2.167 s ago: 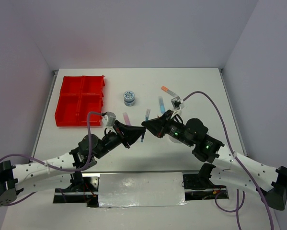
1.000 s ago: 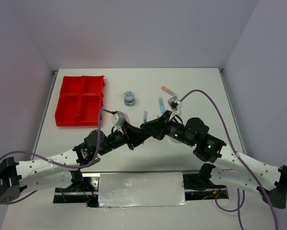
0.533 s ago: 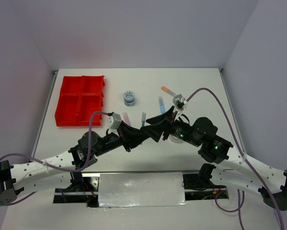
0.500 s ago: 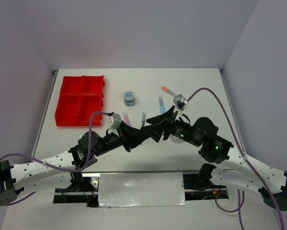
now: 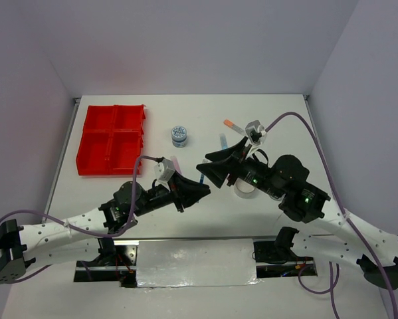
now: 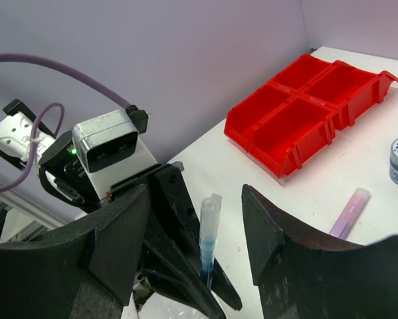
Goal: Sort the stationery into containers
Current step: Close the pen cap on the pen.
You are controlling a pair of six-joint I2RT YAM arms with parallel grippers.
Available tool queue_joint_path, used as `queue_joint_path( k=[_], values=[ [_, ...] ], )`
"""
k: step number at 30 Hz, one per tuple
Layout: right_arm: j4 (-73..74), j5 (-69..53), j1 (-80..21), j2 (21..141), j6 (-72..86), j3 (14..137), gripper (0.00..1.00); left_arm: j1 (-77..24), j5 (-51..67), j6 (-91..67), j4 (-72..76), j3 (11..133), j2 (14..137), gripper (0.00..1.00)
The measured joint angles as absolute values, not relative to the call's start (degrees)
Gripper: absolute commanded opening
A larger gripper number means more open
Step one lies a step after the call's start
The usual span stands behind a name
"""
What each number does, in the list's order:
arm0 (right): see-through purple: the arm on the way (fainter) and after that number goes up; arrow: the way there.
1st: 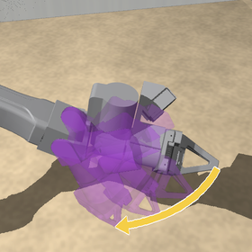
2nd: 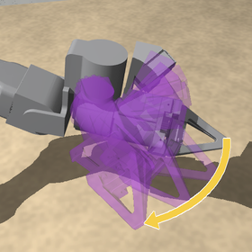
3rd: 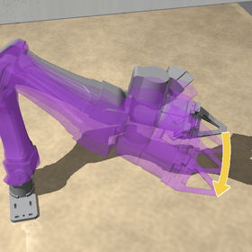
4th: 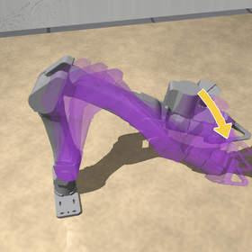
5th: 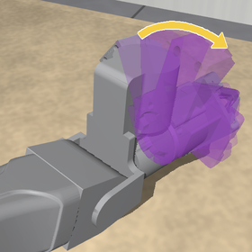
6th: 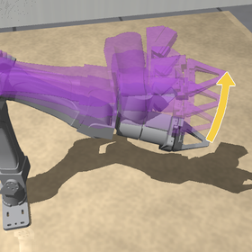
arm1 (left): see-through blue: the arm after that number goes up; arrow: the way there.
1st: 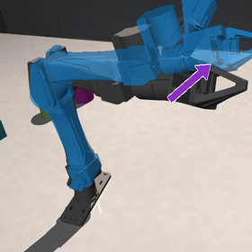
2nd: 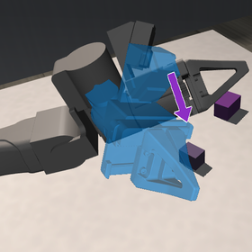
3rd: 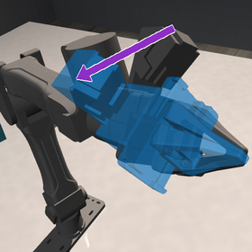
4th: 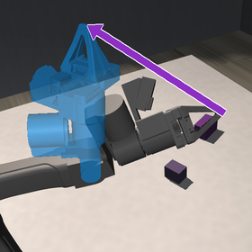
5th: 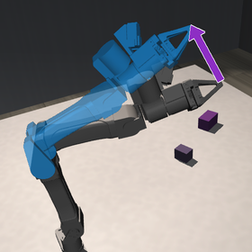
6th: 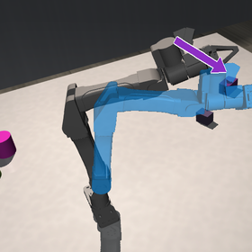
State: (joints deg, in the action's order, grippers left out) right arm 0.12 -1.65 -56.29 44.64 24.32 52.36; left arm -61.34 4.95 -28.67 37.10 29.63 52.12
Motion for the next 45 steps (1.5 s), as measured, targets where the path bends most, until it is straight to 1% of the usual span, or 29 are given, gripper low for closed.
queue_joint_path(
  k=[7,9,12,14,15,16,17,18,23,29,37,45],
  values=[
    [0.93,-0.89,-56.53,46.57,23.31,53.12,0.58,-61.34,5.3,-28.67,37.15,29.63,52.51,0.0],
    [1.19,-0.43,-56.88,46.83,23.0,53.12,0.55,-61.34,5.32,-28.67,37.17,29.63,52.51,0.0],
    [1.34,0.58,-57.43,46.98,22.83,53.12,0.45,-61.34,5.3,-28.67,37.19,29.63,52.51,0.0],
    [1.37,1.04,-57.76,47.03,22.59,53.12,0.3,-61.34,5.32,-28.67,37.19,29.63,52.51,0.0],
    [1.37,1.23,-57.91,47.03,22.46,53.12,0.21,-61.34,5.32,-28.67,37.19,29.63,52.51,0.0],
    [1.34,1.39,-58.0,47.03,22.44,53.12,0.09,-61.34,5.34,-28.67,37.19,29.65,52.51,0.0],
    [1.43,1.67,-58.02,47.07,22.28,53.12,0.03,-61.34,5.5,-28.67,37.23,29.63,52.51,0.0],
    [1.48,1.8,-58.04,47.09,22.44,53.12,0.0,-61.34,5.54,-28.67,37.21,29.65,52.51,0.0],
    [1.69,2.39,-58.3,47.59,23.07,52.77,0.0,-61.32,5.65,-27.57,35.16,29.93,52.25,0.0],
    [-1.96,2.9,-58.33,46.24,25.26,48.69,0.0,-61.32,6.57,-23.88,26.68,33.36,51.42,0.0],
    [-13.08,1.98,-58.33,46.04,30.04,41.08,0.0,-60.84,7.4,-20.25,13.56,37.08,48.47,0.0],
    [-24.32,3.01,-61.39,51.16,32.62,36.27,0.0,-60.53,7.55,-19.33,2.85,38.7,46.87,0.0]
  ],
)
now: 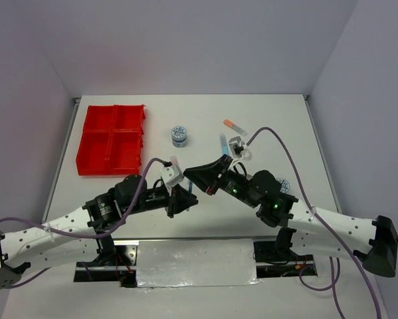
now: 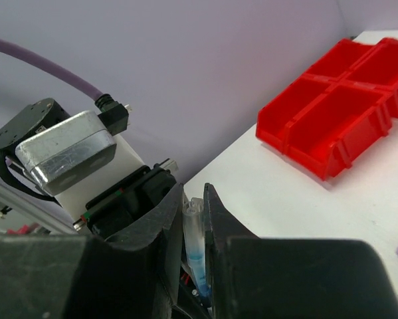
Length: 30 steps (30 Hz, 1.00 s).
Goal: Sort the stationery into containers
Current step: Close the pen cap on the pen.
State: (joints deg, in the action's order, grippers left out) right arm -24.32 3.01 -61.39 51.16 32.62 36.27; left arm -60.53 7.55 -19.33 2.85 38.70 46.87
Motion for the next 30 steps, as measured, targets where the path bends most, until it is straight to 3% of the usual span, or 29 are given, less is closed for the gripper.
queue_joint_path(
  k=[7,12,16,20,26,30],
  values=[
    [-29.34,4.45,-63.99,55.33,33.87,35.18,0.0,-60.51,7.38,-19.16,-1.91,38.72,46.17,0.0],
    [-23.16,6.2,-64.66,51.68,33.56,37.23,0.0,-60.9,7.79,-18.39,1.76,37.85,45.95,0.0],
    [-14.9,6.7,-65.45,48.84,31.94,40.82,0.13,-61.43,8.14,-19.33,10.96,32.88,43.48,0.0],
    [-9.43,6.76,-65.73,47.07,30.83,42.92,0.2,-61.56,8.86,-20.12,15.07,30.57,42.52,0.0],
    [-3.62,7.4,-65.76,44.05,29.08,45.1,0.44,-61.58,9.28,-20.38,20.12,30.52,43.79,0.0],
    [0.14,8.23,-65.76,43.55,27.53,46.28,0.47,-61.58,9.02,-21.3,24.97,29.76,45.67,0.0]
  ],
)
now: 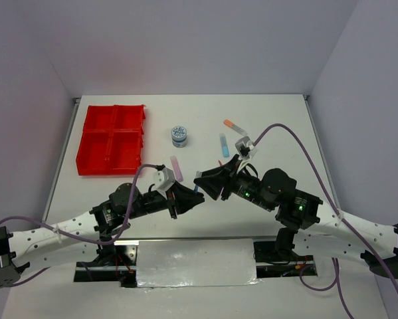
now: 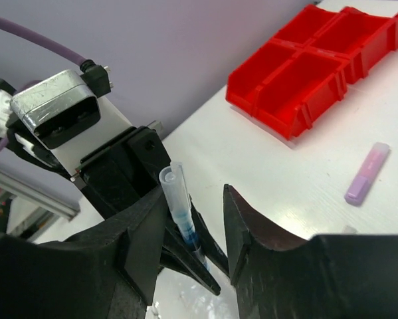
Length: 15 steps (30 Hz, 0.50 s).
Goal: Sort the stationery into containers
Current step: Close the pen cap on the pen.
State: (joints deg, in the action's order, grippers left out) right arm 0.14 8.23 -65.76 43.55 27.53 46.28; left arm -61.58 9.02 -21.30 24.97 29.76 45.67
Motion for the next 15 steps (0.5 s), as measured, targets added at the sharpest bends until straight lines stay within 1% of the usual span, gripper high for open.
queue_joint_path(
  k=[5,9,13,15],
  values=[
    [3.57,8.86,-65.76,43.59,25.89,47.46,0.5,-61.58,8.73,-21.63,28.08,28.62,47.62,0.0],
    [4.32,9.52,-65.76,43.55,24.58,47.79,0.5,-61.58,8.69,-21.87,29.23,28.62,48.99,0.0],
    [4.91,9.74,-65.76,43.53,23.31,47.94,0.47,-61.58,8.71,-22.72,30.02,28.62,49.91,0.0],
    [5.17,9.78,-65.76,43.53,22.68,48.01,0.42,-61.58,8.71,-22.79,30.28,28.62,49.91,0.0]
  ],
)
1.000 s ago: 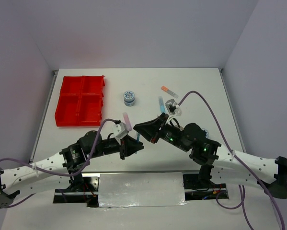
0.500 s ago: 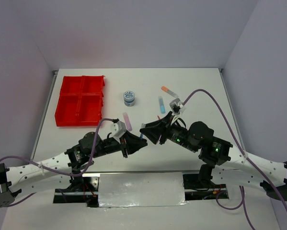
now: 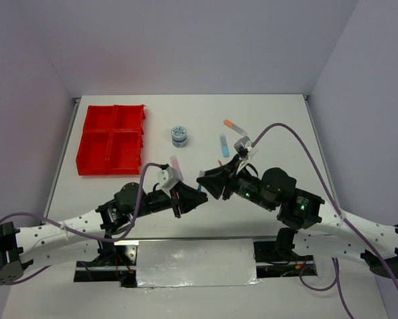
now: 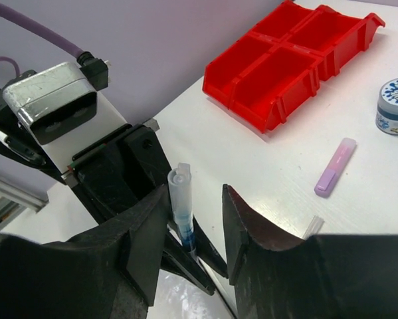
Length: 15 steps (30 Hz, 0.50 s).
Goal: Sort the stationery into containers
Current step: Close the pen cap on the pen.
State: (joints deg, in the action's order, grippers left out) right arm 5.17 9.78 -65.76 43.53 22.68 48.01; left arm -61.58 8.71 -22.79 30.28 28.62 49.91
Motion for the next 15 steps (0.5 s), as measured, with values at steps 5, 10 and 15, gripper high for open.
queue_joint_path(
  k=[5,10,15],
  values=[
    [4.84,9.32,-65.98,43.75,21.45,48.01,0.0,-61.49,8.19,-22.9,30.06,28.62,50.06,0.0],
    [1.76,9.15,-65.98,43.46,20.38,45.95,0.0,-61.43,7.57,-22.98,29.39,28.82,50.06,0.0],
    [-5.34,8.78,-66.08,41.93,19.4,39.94,0.0,-61.43,7.42,-22.87,27.11,28.95,50.06,0.0]
  ],
)
